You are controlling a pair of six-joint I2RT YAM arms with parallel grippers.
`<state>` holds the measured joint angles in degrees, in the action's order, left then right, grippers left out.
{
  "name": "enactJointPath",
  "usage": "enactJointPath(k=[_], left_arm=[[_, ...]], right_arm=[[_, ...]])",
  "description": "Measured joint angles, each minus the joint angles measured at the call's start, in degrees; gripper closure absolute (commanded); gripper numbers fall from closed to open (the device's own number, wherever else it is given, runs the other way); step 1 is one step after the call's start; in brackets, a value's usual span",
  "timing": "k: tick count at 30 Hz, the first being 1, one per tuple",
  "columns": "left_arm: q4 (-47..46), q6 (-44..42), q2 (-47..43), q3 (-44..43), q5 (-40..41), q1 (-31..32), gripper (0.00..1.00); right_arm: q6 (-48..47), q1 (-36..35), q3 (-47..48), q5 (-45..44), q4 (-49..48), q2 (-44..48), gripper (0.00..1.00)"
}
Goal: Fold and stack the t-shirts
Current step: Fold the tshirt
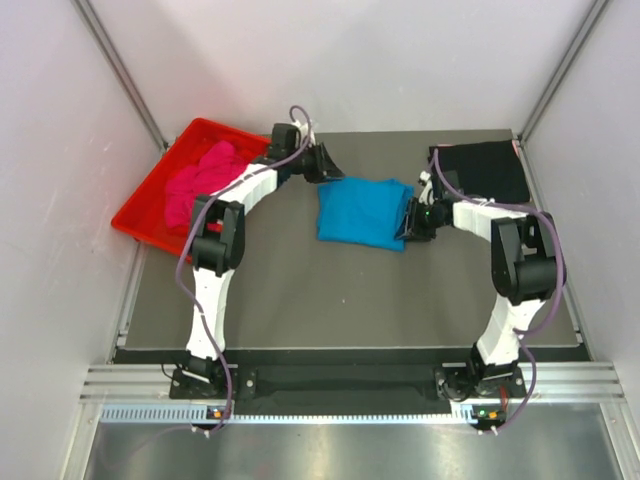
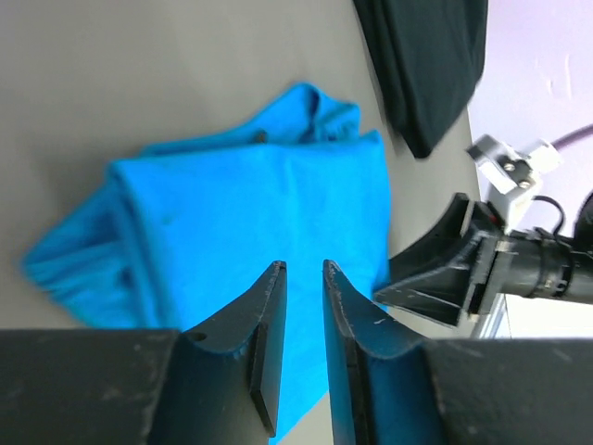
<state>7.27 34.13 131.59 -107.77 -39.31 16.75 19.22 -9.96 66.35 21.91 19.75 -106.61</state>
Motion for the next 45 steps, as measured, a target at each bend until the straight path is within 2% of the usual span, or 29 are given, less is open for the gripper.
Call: enactJointPath(k=[1, 4, 8, 9, 12, 16, 18, 21, 26, 31, 35, 45], left_arm=[[-0.2, 0.02, 0.68, 0.0, -0.28, 0.7, 0.74], [-0.26, 0.0, 3.32, -0.09, -0.72, 1.77, 0.74], [1.64, -0.44, 7.04, -0.2, -0.04, 1.22, 0.74], [2.45, -0.79, 7.37, -0.2, 0.24, 0.96, 0.75], [3.98, -2.05, 7.21, -0.11, 1.36, 0.42, 0.74], [5.07, -4.22, 5.42, 0.42, 1.88, 0.04, 0.7], [5.33, -5.64, 4.44, 0.39, 1.64, 0.07, 0.67], [6.91, -8.39, 4.02, -1.81, 0.57, 0.07, 0.67], [8.28, -11.78, 5.33, -7.41, -0.74, 0.22, 0.65], [8.35, -13.9, 9.2, -11.89, -1.14, 0.24, 0.61], [8.41, -14.73, 11.8, -12.26, -1.38, 0.5, 0.6], [7.41, -14.34, 15.98, -15.17, -1.7, 1.86, 0.59]], right_arm=[[0.39, 0.0, -1.55, 0.17, -1.51, 0.04, 0.76], [1.99, -0.31, -6.25, 0.79, -6.49, 1.97, 0.87], [4.13, -1.57, -15.17, 0.44, -11.76, 7.82, 0.88], [4.59, -1.99, -16.85, 0.42, -12.44, 9.01, 0.87], [6.25, -3.41, -21.55, 0.46, -14.29, 12.81, 0.68], [7.5, -4.31, -24.76, -0.15, -12.79, 17.55, 0.63], [7.54, -4.28, -24.52, -1.22, -11.41, 19.71, 0.63], [7.1, -3.76, -22.47, -2.69, -8.33, 21.07, 0.68], [4.85, -1.68, -14.69, -3.91, -4.66, 18.03, 0.74], [3.08, 1.31, -8.92, -4.76, -3.3, 13.75, 0.75], [2.32, 2.97, -6.27, -5.2, -2.21, 11.47, 0.75], [2.47, 4.13, -4.37, -3.52, -4.26, 6.21, 0.78]])
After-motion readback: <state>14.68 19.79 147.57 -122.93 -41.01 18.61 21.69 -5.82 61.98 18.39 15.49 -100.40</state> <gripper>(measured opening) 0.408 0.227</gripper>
